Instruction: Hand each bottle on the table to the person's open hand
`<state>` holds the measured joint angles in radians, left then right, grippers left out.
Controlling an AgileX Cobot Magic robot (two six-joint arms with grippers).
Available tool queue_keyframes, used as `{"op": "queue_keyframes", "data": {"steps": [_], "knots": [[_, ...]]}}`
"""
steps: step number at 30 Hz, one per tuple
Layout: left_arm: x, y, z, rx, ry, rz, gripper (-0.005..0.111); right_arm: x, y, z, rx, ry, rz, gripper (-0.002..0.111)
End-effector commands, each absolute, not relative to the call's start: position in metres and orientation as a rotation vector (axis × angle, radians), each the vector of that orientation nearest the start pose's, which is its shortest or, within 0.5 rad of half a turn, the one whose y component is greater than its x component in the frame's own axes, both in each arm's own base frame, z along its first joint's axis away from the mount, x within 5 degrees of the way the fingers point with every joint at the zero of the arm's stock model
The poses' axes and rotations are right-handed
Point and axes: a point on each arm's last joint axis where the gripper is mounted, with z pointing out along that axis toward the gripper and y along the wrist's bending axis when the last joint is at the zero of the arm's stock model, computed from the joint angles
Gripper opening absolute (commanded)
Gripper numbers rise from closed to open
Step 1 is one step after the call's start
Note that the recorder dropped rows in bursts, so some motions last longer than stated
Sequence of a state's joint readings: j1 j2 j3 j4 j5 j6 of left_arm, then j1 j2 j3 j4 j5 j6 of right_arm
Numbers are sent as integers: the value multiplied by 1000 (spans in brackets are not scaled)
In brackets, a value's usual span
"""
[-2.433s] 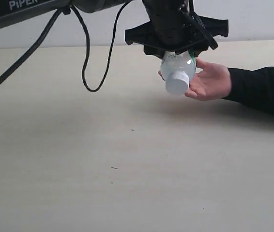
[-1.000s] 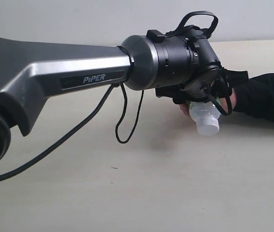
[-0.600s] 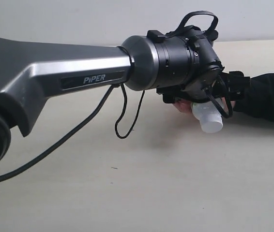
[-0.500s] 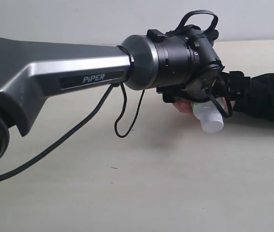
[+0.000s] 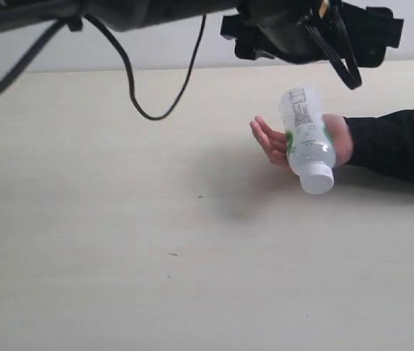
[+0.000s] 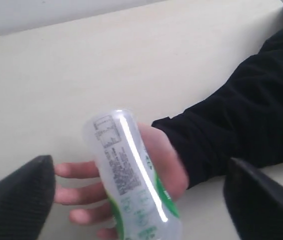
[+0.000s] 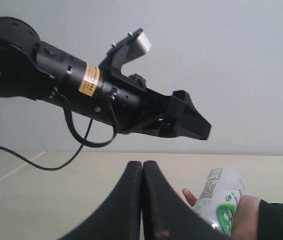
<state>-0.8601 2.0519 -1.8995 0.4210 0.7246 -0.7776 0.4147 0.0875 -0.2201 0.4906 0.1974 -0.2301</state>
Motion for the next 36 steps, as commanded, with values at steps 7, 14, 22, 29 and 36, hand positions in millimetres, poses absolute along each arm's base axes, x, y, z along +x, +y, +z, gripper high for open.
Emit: {"op": "queue_keyframes", "data": {"steps": [7, 14, 22, 29, 36], "knots": [[319, -320, 354, 350, 2206, -280, 4, 44, 29, 265, -203, 1541, 602, 0], [305, -296, 371, 329, 2111, -172, 0, 44, 29, 265, -203, 1541, 602, 0], [263, -257, 336, 439, 2012, -327, 0, 44, 29, 265, -203, 1541, 602, 0], [201, -217, 329, 641, 1842, -547, 0, 44, 29, 265, -203, 1541, 602, 0], [172, -180, 347, 594, 1776, -551, 0, 44, 29, 265, -203, 1541, 602, 0]]}}
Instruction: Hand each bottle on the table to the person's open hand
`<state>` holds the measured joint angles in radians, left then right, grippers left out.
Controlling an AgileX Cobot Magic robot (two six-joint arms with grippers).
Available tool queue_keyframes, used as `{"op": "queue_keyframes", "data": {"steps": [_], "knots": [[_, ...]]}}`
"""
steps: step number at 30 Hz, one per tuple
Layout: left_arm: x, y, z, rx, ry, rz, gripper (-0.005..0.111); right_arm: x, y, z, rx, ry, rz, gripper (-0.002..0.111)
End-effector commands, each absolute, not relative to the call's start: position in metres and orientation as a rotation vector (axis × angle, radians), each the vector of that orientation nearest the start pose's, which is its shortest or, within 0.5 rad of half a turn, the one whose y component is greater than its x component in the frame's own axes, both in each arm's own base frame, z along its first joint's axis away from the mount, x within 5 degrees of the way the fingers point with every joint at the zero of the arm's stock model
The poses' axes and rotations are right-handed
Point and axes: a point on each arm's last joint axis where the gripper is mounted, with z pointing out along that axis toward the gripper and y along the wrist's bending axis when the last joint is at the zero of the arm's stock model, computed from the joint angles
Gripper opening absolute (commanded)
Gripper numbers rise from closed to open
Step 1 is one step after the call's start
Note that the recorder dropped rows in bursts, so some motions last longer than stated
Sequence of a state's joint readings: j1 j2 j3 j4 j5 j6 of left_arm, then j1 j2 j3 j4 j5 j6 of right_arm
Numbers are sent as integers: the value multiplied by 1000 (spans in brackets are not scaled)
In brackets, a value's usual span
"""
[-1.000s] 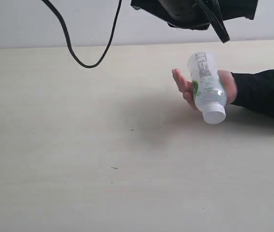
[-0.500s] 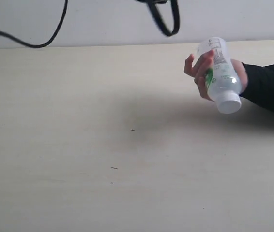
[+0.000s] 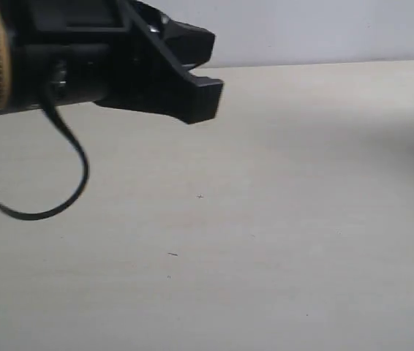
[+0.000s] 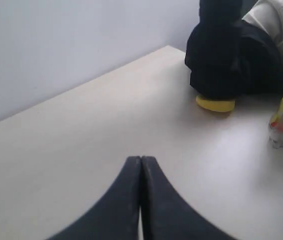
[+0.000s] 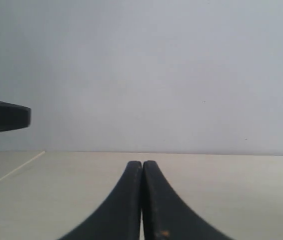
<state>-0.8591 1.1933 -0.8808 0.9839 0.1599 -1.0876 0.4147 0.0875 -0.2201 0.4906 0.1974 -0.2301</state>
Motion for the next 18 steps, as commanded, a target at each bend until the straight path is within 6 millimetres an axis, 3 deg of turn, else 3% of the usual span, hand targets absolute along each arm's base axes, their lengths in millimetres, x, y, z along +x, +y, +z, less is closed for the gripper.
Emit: {"op": "queue_keyframes", "data": {"steps": [1, 16, 18], "knots": [[170, -177, 350, 589, 1765, -556, 0, 44, 29, 265, -203, 1541, 602, 0], [165, -171, 358, 587, 1727, -553, 0, 44, 29, 265, -203, 1541, 602, 0], [164, -172, 358, 540, 1748, -613, 0, 44, 29, 265, -203, 1541, 602, 0]]}}
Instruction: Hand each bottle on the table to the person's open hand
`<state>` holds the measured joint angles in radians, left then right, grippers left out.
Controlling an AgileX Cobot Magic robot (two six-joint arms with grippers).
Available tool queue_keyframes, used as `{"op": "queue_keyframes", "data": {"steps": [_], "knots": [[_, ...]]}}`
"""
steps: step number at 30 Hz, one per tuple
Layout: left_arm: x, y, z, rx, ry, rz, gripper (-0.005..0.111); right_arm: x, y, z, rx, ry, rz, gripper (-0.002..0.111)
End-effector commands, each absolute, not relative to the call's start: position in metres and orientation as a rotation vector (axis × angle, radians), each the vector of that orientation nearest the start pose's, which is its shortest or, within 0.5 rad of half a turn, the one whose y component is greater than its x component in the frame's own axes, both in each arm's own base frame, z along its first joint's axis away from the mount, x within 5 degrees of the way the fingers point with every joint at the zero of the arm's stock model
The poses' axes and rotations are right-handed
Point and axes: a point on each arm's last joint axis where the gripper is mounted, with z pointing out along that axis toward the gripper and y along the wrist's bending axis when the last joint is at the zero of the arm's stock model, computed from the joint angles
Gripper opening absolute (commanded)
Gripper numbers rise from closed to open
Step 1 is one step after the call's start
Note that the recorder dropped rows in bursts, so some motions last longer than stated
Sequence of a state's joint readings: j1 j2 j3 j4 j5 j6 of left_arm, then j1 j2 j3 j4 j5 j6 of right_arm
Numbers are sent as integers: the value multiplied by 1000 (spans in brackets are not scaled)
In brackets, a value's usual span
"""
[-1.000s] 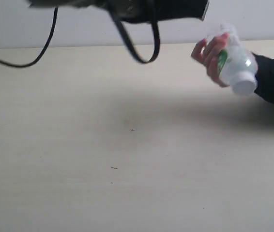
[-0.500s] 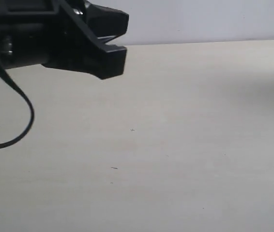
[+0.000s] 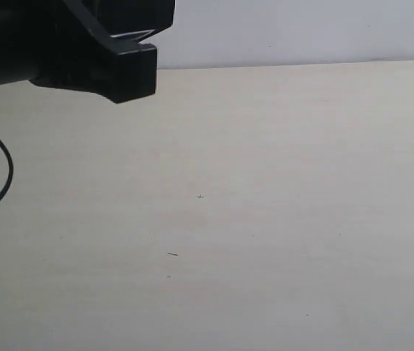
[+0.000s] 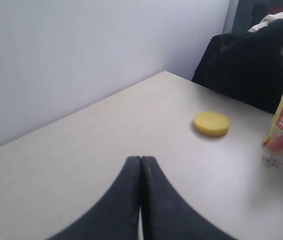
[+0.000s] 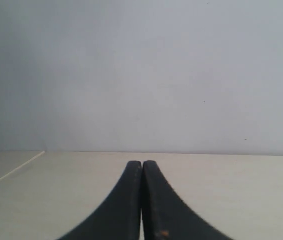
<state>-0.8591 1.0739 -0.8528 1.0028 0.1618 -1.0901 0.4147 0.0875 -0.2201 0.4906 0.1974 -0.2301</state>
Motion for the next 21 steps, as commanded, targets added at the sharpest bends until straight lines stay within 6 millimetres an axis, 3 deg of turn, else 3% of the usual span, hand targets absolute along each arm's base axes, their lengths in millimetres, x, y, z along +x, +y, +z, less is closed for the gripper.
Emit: {"op": "queue_keyframes", "data": {"steps": [1, 5, 12, 15, 16, 18, 21], "knots": [[164, -173, 358, 517, 1761, -644, 0, 44, 29, 265, -203, 1541, 602, 0], [163, -161, 353, 400, 1851, -614, 0, 44, 29, 265, -203, 1541, 602, 0], [138, -78, 308, -168, 2212, -394, 0, 44, 29, 265, -203, 1541, 602, 0], [125, -45, 290, -366, 2165, -370, 0, 44, 29, 265, -203, 1541, 602, 0], [112, -24, 278, -497, 2103, -351, 0, 44, 29, 265, -203, 1541, 602, 0], [89, 1, 263, -737, 1963, -377, 0, 44, 29, 265, -203, 1541, 602, 0], [66, 17, 242, -997, 1765, -442, 0, 44, 29, 265, -203, 1541, 602, 0]]}}
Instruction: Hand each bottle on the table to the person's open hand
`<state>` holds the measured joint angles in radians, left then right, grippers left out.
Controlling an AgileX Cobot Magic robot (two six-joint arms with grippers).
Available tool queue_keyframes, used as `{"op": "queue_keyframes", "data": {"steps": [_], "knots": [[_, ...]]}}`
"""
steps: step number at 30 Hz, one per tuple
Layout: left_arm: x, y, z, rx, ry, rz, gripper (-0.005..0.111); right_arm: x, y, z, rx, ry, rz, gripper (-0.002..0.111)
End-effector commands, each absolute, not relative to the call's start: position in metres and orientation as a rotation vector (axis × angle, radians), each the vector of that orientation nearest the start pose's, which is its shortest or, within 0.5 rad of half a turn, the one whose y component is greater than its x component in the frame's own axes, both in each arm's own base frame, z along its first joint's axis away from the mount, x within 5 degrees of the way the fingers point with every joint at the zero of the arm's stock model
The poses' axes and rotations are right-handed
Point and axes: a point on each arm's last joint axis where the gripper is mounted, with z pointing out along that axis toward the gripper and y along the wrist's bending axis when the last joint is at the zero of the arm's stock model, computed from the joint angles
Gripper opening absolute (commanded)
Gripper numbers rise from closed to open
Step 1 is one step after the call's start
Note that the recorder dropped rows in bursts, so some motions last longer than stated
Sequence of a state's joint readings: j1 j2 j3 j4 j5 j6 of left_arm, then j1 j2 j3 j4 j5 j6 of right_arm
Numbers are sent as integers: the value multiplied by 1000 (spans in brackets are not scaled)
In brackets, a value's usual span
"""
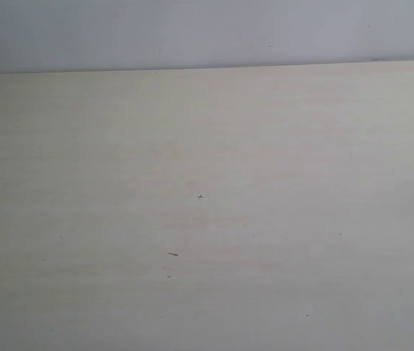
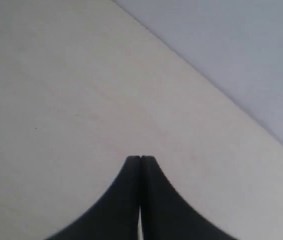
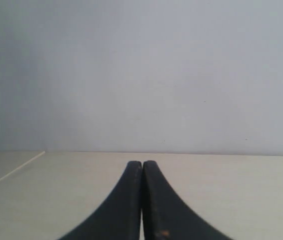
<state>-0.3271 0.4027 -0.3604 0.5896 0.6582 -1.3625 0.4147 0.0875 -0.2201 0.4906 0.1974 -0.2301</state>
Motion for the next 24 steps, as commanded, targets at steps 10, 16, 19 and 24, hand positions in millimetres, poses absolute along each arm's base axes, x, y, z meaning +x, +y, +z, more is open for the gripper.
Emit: {"op": "queue_keyframes", "data": {"steps": [10, 16, 19, 24], "knots": [[55, 15, 198, -1002, 1535, -577, 0, 44, 29, 265, -203, 1541, 602, 0], [56, 8, 198, -864, 1454, -674, 0, 44, 29, 265, -203, 1541, 602, 0], [56, 8, 199, -797, 1474, -622, 0, 44, 29, 265, -203, 1541, 602, 0], [56, 7, 204, -658, 1471, -527, 0, 44, 29, 265, -203, 1541, 602, 0]]}}
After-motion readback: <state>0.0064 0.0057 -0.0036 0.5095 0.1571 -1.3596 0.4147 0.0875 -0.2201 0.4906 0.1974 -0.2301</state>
